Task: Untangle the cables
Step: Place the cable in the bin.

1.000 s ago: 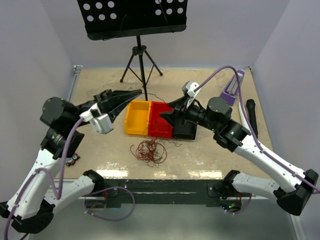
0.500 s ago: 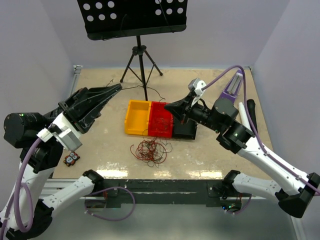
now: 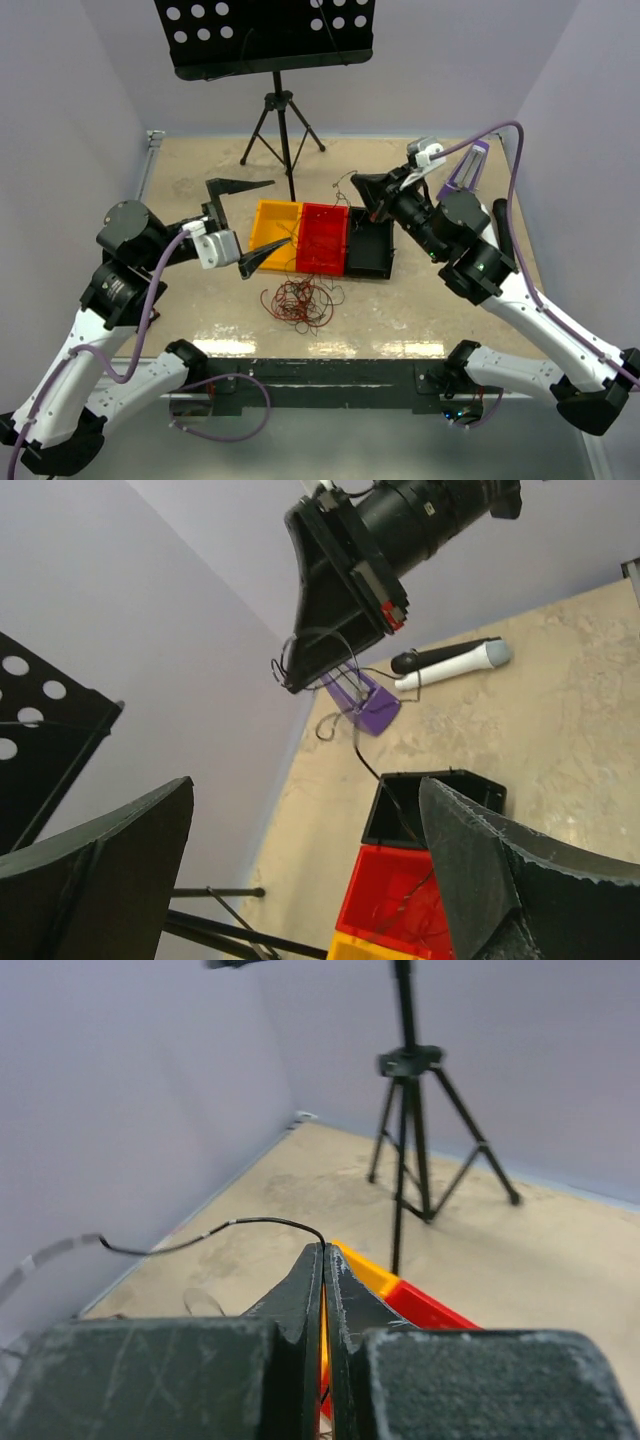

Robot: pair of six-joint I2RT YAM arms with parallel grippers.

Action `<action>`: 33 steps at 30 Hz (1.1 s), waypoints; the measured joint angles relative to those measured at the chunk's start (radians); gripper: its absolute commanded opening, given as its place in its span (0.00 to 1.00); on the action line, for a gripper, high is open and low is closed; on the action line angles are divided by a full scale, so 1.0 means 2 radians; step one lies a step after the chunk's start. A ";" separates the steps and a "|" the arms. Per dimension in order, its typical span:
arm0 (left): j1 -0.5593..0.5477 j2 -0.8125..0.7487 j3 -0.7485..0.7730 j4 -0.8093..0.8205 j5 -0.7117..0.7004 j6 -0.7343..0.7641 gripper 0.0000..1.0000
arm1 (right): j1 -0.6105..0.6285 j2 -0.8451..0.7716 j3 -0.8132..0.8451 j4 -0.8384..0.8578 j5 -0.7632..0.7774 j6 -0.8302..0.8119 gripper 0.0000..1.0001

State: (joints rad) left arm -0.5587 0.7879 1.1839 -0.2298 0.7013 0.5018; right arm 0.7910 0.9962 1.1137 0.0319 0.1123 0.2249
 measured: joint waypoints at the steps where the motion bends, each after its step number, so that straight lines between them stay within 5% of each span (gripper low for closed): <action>1: 0.000 0.002 0.000 -0.008 0.000 0.002 1.00 | 0.000 0.001 0.001 -0.004 0.018 0.000 0.00; 12: 0.000 -0.015 -0.002 -0.047 0.000 0.018 1.00 | -0.001 0.072 0.009 -0.075 0.225 0.022 0.00; 23: 0.000 -0.033 -0.012 -0.052 0.002 0.021 1.00 | -0.016 0.101 0.016 -0.087 0.313 0.032 0.00; 33: 0.000 -0.041 -0.019 -0.059 0.003 0.031 1.00 | -0.062 0.101 0.016 -0.095 0.315 0.041 0.00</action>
State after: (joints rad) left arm -0.5591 0.7052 1.1458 -0.3473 0.7067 0.5629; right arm 0.6670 1.1980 1.1461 -0.1581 0.7422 0.3069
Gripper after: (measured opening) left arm 0.997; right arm 0.007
